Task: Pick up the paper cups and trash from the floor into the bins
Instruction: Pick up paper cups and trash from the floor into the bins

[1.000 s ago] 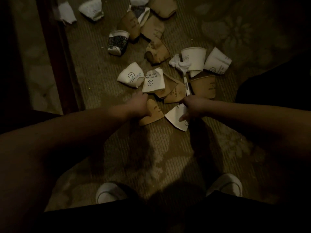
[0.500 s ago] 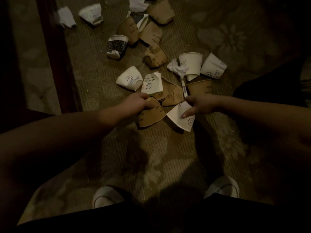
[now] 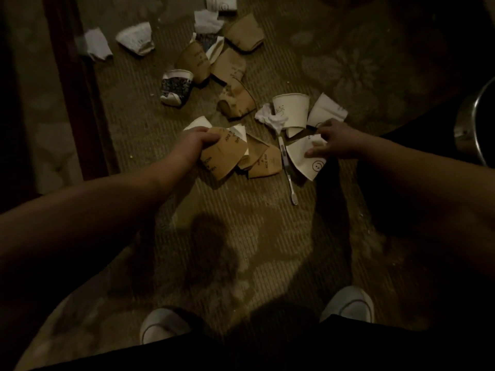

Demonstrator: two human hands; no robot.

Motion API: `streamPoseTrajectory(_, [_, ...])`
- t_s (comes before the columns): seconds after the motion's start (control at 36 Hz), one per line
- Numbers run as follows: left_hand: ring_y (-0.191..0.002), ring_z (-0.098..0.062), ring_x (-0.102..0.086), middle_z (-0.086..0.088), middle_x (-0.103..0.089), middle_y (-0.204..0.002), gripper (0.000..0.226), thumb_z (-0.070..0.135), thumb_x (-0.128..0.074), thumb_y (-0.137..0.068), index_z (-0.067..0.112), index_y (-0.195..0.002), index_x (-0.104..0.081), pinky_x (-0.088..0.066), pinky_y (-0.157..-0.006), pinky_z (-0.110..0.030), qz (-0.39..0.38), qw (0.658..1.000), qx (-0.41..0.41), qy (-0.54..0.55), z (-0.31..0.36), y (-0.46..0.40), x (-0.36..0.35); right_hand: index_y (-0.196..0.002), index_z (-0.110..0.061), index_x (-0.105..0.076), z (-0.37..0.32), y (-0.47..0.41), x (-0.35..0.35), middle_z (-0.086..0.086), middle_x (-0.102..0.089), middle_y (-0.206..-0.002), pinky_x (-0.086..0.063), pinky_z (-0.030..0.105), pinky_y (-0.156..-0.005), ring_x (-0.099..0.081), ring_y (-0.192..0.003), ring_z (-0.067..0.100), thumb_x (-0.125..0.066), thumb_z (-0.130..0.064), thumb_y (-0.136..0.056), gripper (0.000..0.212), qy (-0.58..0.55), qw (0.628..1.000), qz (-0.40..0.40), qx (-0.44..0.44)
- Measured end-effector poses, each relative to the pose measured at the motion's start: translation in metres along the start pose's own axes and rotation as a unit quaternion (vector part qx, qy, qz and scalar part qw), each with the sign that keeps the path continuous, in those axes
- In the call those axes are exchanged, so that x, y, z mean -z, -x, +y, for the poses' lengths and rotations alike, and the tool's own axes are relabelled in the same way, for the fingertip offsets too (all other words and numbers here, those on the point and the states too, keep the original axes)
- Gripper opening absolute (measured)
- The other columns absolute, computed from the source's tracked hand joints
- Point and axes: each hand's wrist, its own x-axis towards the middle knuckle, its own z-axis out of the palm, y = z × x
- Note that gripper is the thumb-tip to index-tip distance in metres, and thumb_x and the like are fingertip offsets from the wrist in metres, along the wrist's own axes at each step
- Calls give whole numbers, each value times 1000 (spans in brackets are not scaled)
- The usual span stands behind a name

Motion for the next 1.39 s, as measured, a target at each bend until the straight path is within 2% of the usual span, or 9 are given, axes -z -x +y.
streamPoseTrajectory(0.08, [-105,-32,-65,-9,-69,-107,10,23,-65,-89,21,-99,-66,-52,-93,-50,22,999,11,21,10,-5,9,-144,-18,-47,6,-13,-4,8,-30,-156,-42,50,-108,-38,-138,31,-73,-66,-73,89,-2,999,-30,-23])
streamPoseTrajectory(0.19, [-90,-17,-64,0,-68,-98,23,21,-62,-92,15,-114,-63,-48,-72,-31,70,996,16,52,19,-11,21,-140,-18,-45,4,-19,-11,10,-50,-141,-52,44,-92,-54,-120,27,-83,-50,-72,84,-52,998,-27,-35])
streamPoseTrajectory(0.36, [-97,-21,-64,-3,-69,-110,30,25,-63,-92,17,-121,-65,-48,-68,-33,76,995,60,38,15,-19,31,-145,-16,-42,3,-25,-18,10,-48,-144,-49,44,-97,-51,-126,28,-90,-36,-68,93,-78,997,-2,-24])
streamPoseTrajectory(0.44, [-104,-24,-63,-2,-68,-111,41,32,-69,-87,21,-125,-64,-52,-86,-41,68,995,71,15,12,-26,33,-143,-17,-48,-3,-29,-19,12,-46,-142,-47,42,-96,-49,-125,30,-86,-39,-73,83,-23,999,-9,-23])
streamPoseTrajectory(0.61, [-93,-13,-60,2,-62,-117,51,35,-68,-92,18,-138,-54,-44,-62,-26,61,991,66,-99,15,-37,23,-140,-20,-51,-4,-32,-23,10,-57,-133,-47,35,-80,-57,-116,29,-85,-42,-73,79,-42,997,-25,-66])
streamPoseTrajectory(1.03, [-121,-31,-56,-14,-54,-138,68,41,-73,-87,8,-141,-47,-52,-88,-40,75,957,78,-270,14,-54,20,-131,-20,-57,-2,-7,-19,7,-63,-123,-45,33,-79,-57,-106,22,-81,-44,-78,63,-44,998,-8,-43])
streamPoseTrajectory(1.17, [-120,-31,-55,-15,-53,-136,67,37,-74,-86,7,-139,-46,-51,-82,-39,96,948,55,-298,15,-50,12,-128,-20,-58,-6,3,-19,1,-61,-113,-43,31,-78,-55,-100,19,-80,-40,-80,57,-55,998,2,-40])
streamPoseTrajectory(1.33, [-134,-36,-45,-17,-38,-152,95,22,-78,-84,9,-154,-15,-51,-98,-47,87,962,38,-258,14,-43,14,-129,-19,-58,-8,11,-20,6,-65,-119,-54,40,-87,-62,-106,24,-76,-35,-83,52,-87,995,11,-41])
streamPoseTrajectory(1.39, [-131,-36,-48,-17,-41,-150,94,22,-79,-84,10,-153,-17,-55,-90,-46,82,966,36,-243,17,-40,17,-124,-17,-60,-12,15,-16,6,-66,-113,-54,41,-85,-62,-102,24,-74,-32,-85,45,-100,994,28,-40])
